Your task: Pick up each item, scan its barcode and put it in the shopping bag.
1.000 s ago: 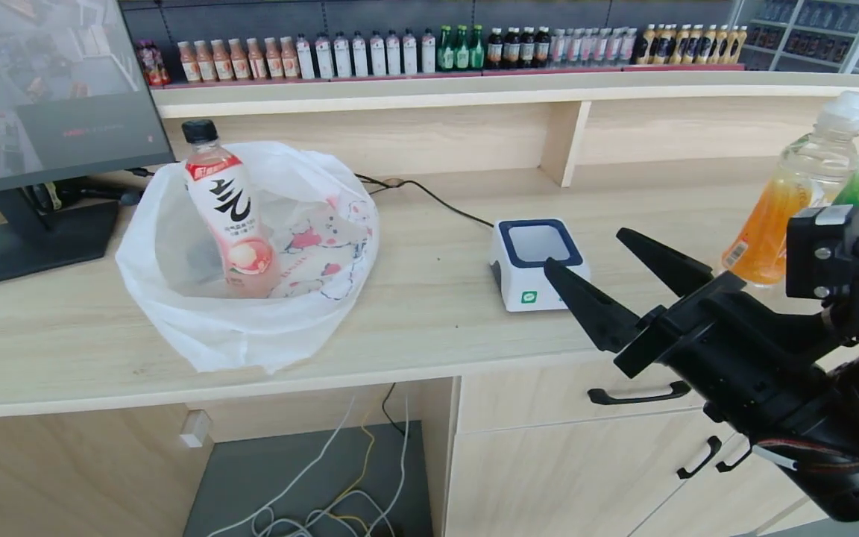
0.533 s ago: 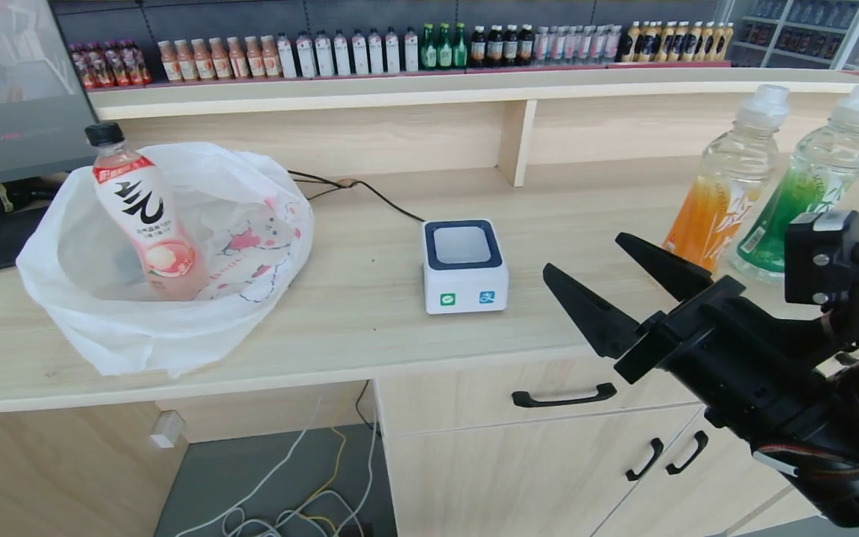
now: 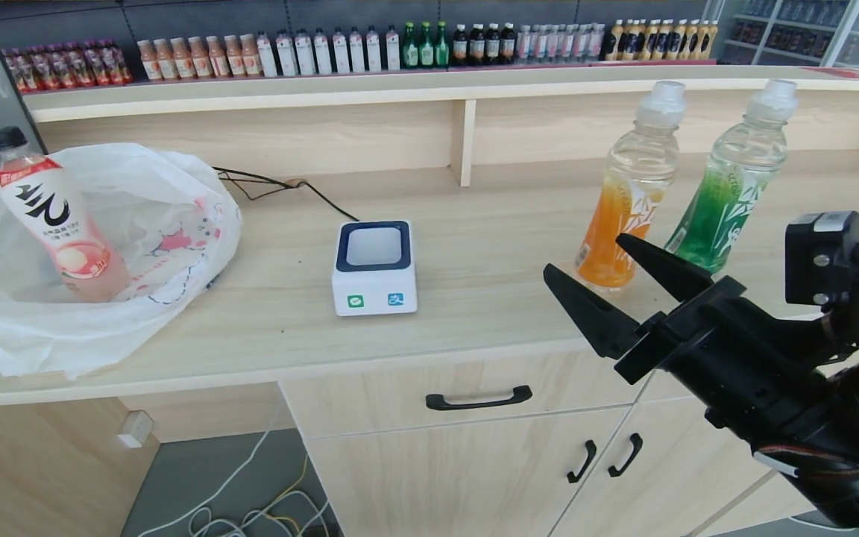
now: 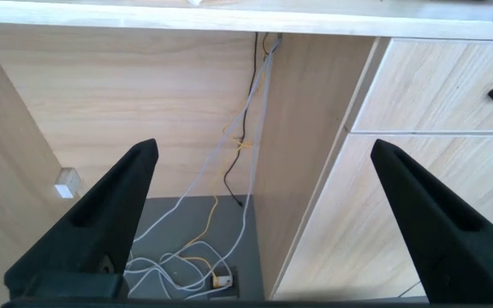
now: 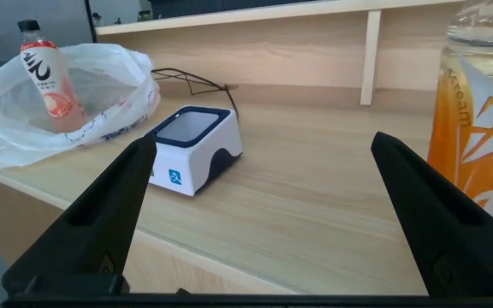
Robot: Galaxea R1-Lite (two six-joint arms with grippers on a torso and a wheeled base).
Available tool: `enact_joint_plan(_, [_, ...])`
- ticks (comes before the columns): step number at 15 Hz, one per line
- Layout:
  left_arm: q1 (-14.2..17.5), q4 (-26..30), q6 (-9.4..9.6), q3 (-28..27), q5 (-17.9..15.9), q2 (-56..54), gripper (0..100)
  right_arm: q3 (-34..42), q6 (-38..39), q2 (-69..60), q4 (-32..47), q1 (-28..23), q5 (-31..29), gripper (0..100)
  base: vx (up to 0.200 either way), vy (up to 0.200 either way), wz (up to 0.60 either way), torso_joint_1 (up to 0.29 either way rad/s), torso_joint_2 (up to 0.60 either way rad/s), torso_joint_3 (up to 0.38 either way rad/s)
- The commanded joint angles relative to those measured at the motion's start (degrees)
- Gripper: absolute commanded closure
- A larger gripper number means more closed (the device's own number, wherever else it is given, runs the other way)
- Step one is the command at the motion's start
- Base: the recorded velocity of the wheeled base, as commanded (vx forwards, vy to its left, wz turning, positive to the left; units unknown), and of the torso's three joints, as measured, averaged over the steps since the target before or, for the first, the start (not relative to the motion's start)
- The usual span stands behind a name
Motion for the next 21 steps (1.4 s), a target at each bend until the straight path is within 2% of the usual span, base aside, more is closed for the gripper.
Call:
enact_joint_plan(1, [0.02,0.0,-0.01,0.0,0.01,-0.02,0,-0.04,-0.02,0.13,-0.06,0.03,-0.02,0,0.0,0.0,0.0,0.0,0.0,0.0])
enact_joint_plan(7, [0.02,0.0,0.07,0.0,0.01,-0.02,0,-0.39,-0.72,0.31,-0.06,-0.23,-0.02,0,0.0,0.0,0.0,0.0,0.0,0.0])
enact_joint_plan(10, [0.02,0.0,-0.01,0.0,0.01,-0.02,0,-1.18,-1.69,0.83,-0.06,-4.8,-0.02,0,0.0,0.0,0.0,0.0,0.0,0.0])
enact_joint_plan(14, [0.02,0.0,-0.01,0.0,0.1,-0.02,0,-2.68,-1.95,3.29,-0.06,-7.79,0.16,0,0.0,0.0,0.0,0.0,0.0,0.0])
enact_joint_plan(16, [0.11,0.0,-0.1,0.0,0.1,-0.02,0,-4.79,-1.95,4.61,-0.06,-11.57,0.25,0,0.0,0.0,0.0,0.0,0.0,0.0])
enact_joint_plan(21, [0.11,0.0,-0.1,0.0,0.01,-0.02,0,-7.6,-4.06,7.78,-0.06,-14.56,3.76,0,0.0,0.0,0.0,0.0,0.0,0.0])
